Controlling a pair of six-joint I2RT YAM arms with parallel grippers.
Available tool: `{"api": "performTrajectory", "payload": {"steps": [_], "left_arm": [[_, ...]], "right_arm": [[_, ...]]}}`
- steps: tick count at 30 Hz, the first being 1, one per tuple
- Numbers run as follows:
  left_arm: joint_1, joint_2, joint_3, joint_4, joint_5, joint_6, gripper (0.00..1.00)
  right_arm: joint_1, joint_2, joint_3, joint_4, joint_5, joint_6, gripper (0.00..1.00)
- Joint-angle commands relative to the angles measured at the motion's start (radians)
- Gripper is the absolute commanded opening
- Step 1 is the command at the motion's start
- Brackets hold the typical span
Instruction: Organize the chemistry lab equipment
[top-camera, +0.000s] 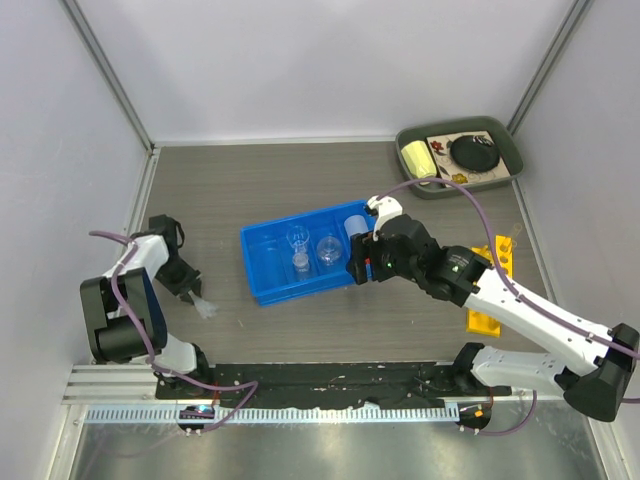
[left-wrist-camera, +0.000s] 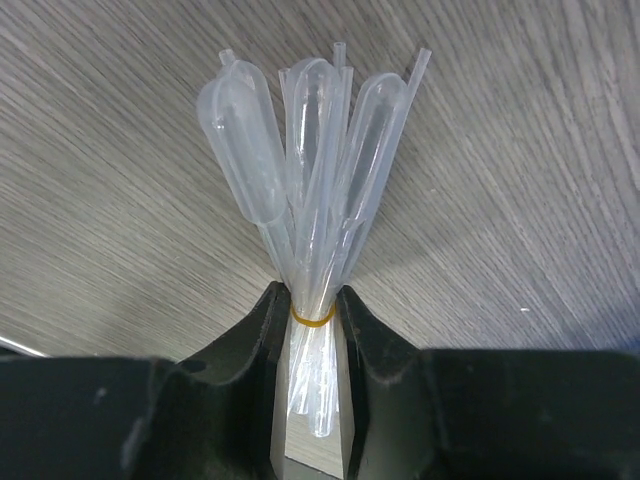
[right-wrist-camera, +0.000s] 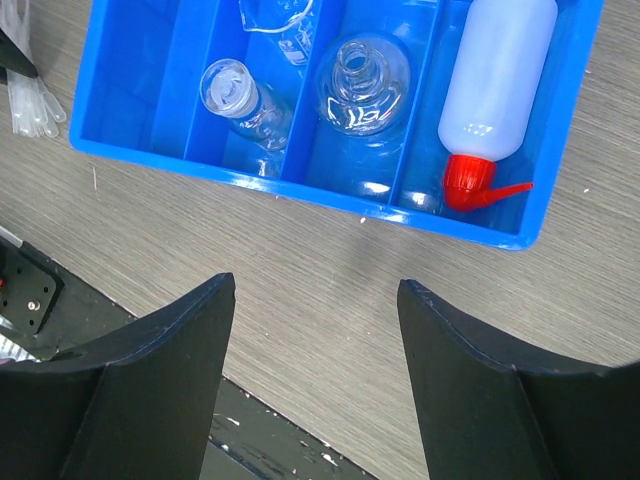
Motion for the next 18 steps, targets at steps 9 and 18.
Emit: {"api": "performTrajectory", "payload": {"steps": [9, 18], "left_arm": [[-0.045, -0.129, 0.372, -0.212, 0.042, 0.081, 0.00], [-0.352, 0.035, 0.825, -0.367, 0.160, 0.049, 0.00]], "right_arm": [[0.023, 0.082, 0.070, 0.020, 0.029, 0.001, 0.72], [0.027, 0.103, 0.119, -0.049, 0.072, -0.022, 0.71]]}}
